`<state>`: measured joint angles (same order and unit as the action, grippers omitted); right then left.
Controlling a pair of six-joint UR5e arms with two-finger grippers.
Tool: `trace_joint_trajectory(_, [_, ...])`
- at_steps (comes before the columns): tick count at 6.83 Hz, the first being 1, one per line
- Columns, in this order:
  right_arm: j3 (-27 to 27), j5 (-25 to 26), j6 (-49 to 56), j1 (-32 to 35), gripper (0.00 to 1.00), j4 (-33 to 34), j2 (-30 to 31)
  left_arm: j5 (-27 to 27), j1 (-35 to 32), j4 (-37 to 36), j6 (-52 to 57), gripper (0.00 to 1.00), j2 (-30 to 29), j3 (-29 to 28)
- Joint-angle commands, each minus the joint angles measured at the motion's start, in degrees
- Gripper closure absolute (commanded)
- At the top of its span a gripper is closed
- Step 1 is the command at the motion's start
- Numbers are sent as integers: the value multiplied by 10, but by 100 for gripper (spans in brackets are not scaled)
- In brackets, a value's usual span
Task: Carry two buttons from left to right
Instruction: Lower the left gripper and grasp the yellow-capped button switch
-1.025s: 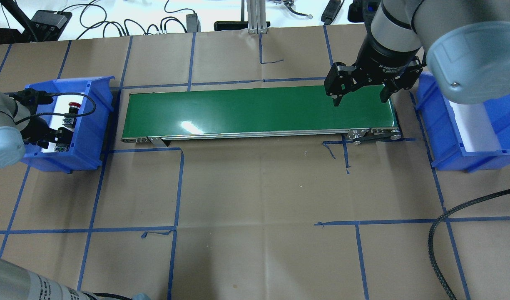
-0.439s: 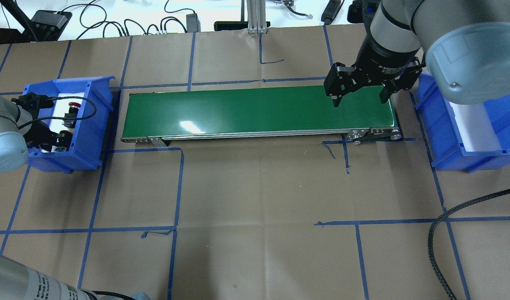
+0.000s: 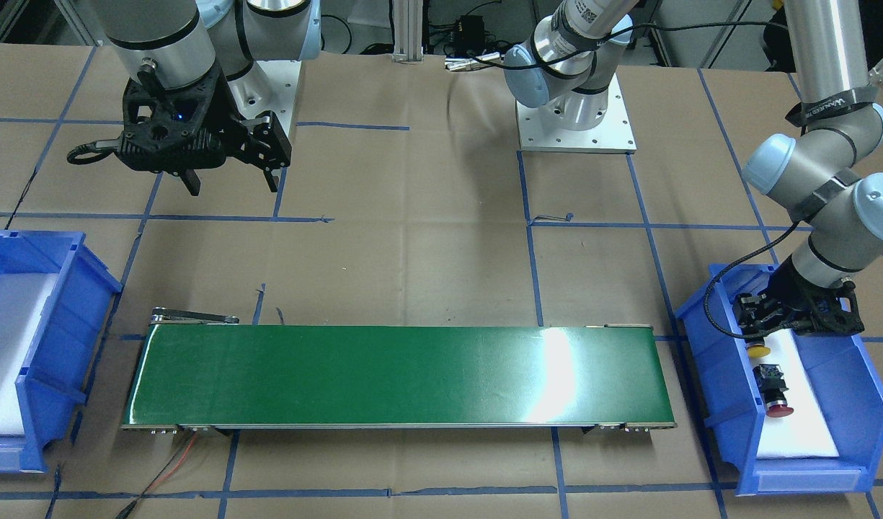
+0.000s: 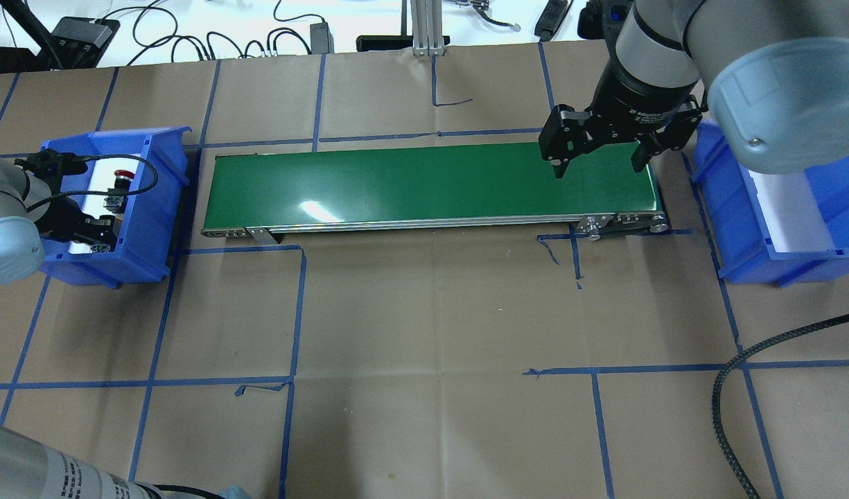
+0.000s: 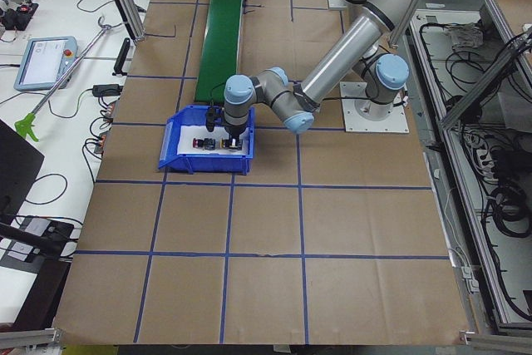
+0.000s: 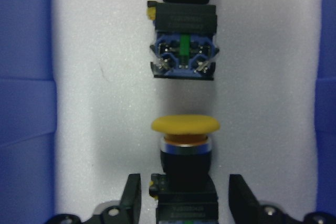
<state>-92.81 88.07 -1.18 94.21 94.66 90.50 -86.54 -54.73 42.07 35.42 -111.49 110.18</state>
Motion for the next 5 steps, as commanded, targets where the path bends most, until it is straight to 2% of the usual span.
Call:
trace_joint_trajectory(1, [0, 0, 0, 0, 0, 0, 0, 1, 1, 0, 0, 84, 6, -9])
trace_joint_trajectory(2, [0, 0, 0, 0, 0, 0, 0, 1, 1, 20, 0, 84, 15, -33])
trace_joint_trajectory(5, [1, 0, 0, 0, 0, 0, 0, 0, 0, 198, -1, 84, 59, -130])
